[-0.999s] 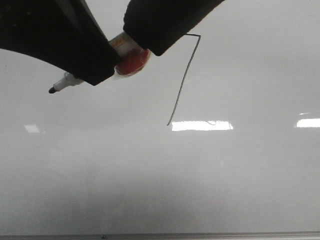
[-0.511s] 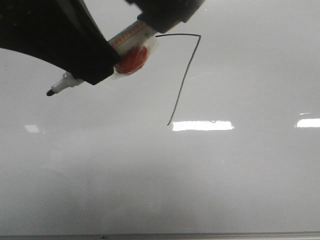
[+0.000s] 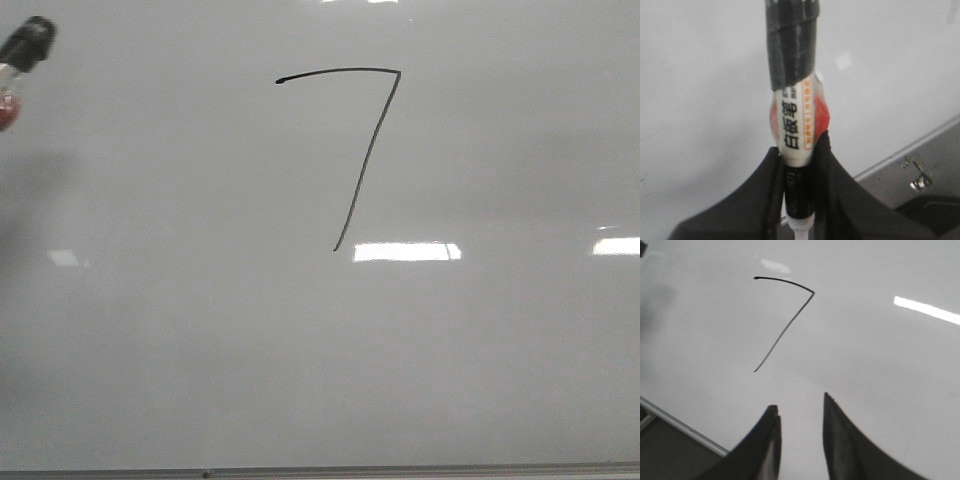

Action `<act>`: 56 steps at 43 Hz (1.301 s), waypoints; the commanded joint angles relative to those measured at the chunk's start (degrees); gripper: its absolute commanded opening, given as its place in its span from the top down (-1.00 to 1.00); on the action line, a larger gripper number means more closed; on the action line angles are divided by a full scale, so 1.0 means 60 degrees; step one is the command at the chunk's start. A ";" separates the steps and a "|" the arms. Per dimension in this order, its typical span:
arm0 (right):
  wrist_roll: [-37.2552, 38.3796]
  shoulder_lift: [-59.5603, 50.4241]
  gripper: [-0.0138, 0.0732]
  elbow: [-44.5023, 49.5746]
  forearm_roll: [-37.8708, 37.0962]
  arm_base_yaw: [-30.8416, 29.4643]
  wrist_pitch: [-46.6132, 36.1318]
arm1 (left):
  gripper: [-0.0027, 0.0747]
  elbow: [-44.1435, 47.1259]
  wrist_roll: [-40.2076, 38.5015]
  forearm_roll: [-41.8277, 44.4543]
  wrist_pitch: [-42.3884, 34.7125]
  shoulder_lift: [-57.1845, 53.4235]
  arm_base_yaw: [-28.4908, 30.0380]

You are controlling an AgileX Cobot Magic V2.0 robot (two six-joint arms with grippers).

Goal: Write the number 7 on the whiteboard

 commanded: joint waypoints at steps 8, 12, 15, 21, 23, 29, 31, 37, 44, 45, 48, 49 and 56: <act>0.0191 -0.1533 0.83 0.1209 0.0412 -0.0230 -0.1011 | 0.98 0.0950 -0.0149 -0.0844 -0.3013 -0.0195 0.2314; 0.0191 -0.1557 0.84 0.1411 0.0421 -0.0230 -0.1054 | 0.98 0.1456 -0.0149 -0.0844 -0.4237 -0.0151 0.2335; 0.0191 -0.1557 0.84 0.1441 0.0421 -0.0230 -0.1100 | 0.98 0.1623 -0.0149 -0.0844 -0.4933 0.0051 0.2335; 0.0191 -0.1557 0.84 0.1441 0.0421 -0.0230 -0.1341 | 0.98 0.1602 -0.0149 -0.0844 -0.6047 0.0945 0.2335; 0.0191 -0.1557 0.84 0.1441 0.0421 -0.0230 -0.1365 | 0.98 0.1535 -0.0149 -0.0844 -0.6416 0.1303 0.2335; 0.0191 -0.1557 0.84 0.1441 0.0421 -0.0230 -0.1374 | 0.98 0.1308 -0.0149 -0.0844 -0.6965 0.2143 0.2181; 0.0191 -0.1557 0.84 0.1441 0.0421 -0.0230 -0.1374 | 0.98 0.1209 -0.0149 -0.0844 -0.7074 0.2386 0.2115; 0.0191 -0.1557 0.84 0.1441 0.0421 -0.0230 -0.1374 | 0.98 0.0830 -0.0149 -0.0844 -0.7113 0.2900 0.1971; 0.0183 -0.1557 0.84 0.1441 0.0421 -0.0230 -0.1353 | 0.98 0.0649 -0.0149 -0.0844 -0.7113 0.2975 0.1971; 0.0183 -0.1557 0.84 0.1441 0.0421 -0.0230 -0.1337 | 0.98 0.0649 -0.0149 -0.0844 -0.7113 0.2975 0.1971; 0.0183 -0.1557 0.84 0.1441 0.0421 -0.0230 -0.1313 | 0.93 0.0649 -0.0149 -0.0827 -0.6958 0.2975 0.1971; 0.0183 -0.1557 0.84 0.1441 0.0421 -0.0230 -0.1303 | 0.88 0.0649 -0.0149 -0.0827 -0.6919 0.2975 0.1971; 0.0183 -0.1557 0.84 0.1441 0.0421 -0.0230 -0.1293 | 0.56 0.0649 -0.0149 -0.0827 -0.6816 0.2975 0.1971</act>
